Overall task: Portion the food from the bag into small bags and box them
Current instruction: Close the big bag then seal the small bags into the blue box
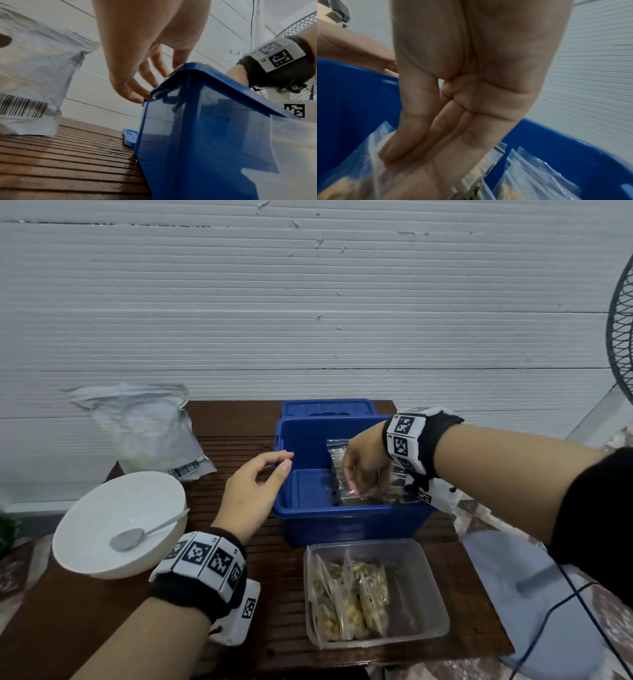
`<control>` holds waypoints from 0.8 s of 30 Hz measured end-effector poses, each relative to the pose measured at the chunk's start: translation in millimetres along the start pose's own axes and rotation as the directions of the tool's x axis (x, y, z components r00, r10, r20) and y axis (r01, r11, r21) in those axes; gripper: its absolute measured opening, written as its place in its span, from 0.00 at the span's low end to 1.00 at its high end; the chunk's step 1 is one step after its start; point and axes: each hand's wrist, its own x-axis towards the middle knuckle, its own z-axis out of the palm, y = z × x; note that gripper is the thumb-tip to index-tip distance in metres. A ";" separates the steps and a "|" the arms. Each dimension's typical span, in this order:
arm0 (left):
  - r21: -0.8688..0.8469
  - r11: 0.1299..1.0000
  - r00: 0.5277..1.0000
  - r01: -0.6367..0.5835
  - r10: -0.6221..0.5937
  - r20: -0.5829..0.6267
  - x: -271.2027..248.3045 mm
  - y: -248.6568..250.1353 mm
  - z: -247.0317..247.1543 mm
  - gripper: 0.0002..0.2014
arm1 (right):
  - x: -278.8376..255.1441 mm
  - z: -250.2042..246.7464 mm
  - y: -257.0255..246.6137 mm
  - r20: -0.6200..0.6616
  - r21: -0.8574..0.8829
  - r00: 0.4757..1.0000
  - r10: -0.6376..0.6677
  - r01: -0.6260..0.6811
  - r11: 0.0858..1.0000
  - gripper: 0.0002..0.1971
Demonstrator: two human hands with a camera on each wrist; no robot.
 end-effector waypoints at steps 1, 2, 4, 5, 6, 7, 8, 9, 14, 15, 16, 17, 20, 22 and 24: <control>0.000 1.000 1.000 0.003 -0.003 0.000 0.1 0.1 -0.3 0.09 | 0.6 0.3 0.0 0.001 0.007 1.000 0.007 -0.007 1.000 0.06; 0.002 1.000 1.000 0.004 -0.004 0.000 0.1 0.5 -0.5 0.09 | 1.4 0.7 0.1 0.005 0.009 1.000 0.018 -0.018 1.000 0.07; 0.010 1.000 1.000 0.001 -0.001 0.003 0.6 -0.1 -0.4 0.09 | 2.3 1.6 0.0 0.010 0.009 0.999 0.033 -0.033 0.999 0.07; 0.010 1.000 1.000 0.003 -0.003 0.004 0.8 -0.6 -0.2 0.09 | 2.1 1.8 -0.2 0.007 0.010 0.999 0.036 -0.036 0.999 0.07; 0.004 1.000 1.000 0.009 -0.009 0.005 0.8 -0.9 -0.2 0.09 | 1.7 2.0 -0.5 0.002 0.009 0.999 0.038 -0.038 0.999 0.06; -0.003 1.000 1.000 0.015 -0.015 0.004 0.9 -1.1 -0.2 0.09 | 1.2 1.7 -0.7 -0.002 0.004 0.999 0.040 -0.040 0.999 0.06; -0.004 1.000 1.000 0.018 -0.018 0.004 1.1 -1.5 -0.1 0.09 | 0.2 1.3 -0.7 -0.004 -0.003 0.999 0.044 -0.044 0.999 0.06; 0.000 1.000 1.000 0.016 -0.016 0.005 1.1 -1.7 0.0 0.09 | -1.4 0.8 -1.1 -0.009 -0.012 0.999 0.048 -0.048 0.999 0.06; 0.045 0.999 1.000 -0.010 0.010 0.007 -3.3 -0.3 0.2 0.08 | -20.9 -3.9 -7.2 -0.100 -0.050 0.995 0.003 -0.008 0.999 0.08; 0.054 0.998 1.000 -0.011 0.010 0.008 -5.6 0.7 0.2 0.08 | -26.7 -4.7 -8.9 -0.129 -0.048 0.992 -0.017 0.011 0.999 0.08; 0.063 0.998 1.000 -0.008 0.008 0.010 -8.2 2.0 0.5 0.09 | -33.2 -5.1 -11.1 -0.159 -0.037 0.987 -0.038 0.032 0.999 0.08; 0.074 0.997 1.000 -0.005 0.004 0.012 -11.5 3.9 0.7 0.09 | -40.6 -4.3 -13.6 -0.190 -0.016 0.980 -0.061 0.060 0.998 0.07; 0.107 0.994 1.000 -0.010 0.008 0.024 -23.9 10.7 0.8 0.09 | -65.3 6.3 -20.1 -0.289 0.053 0.944 -0.158 0.180 0.982 0.04; 0.135 0.991 0.999 -0.017 0.012 0.038 -33.9 15.4 1.3 0.09 | -81.6 22.8 -22.7 -0.345 0.085 0.919 -0.192 0.234 0.969 0.02; 0.158 0.987 0.999 -0.023 0.015 0.050 -44.4 18.6 2.7 0.09 | -93.6 46.5 -23.0 -0.361 0.107 0.914 -0.186 0.238 0.965 0.04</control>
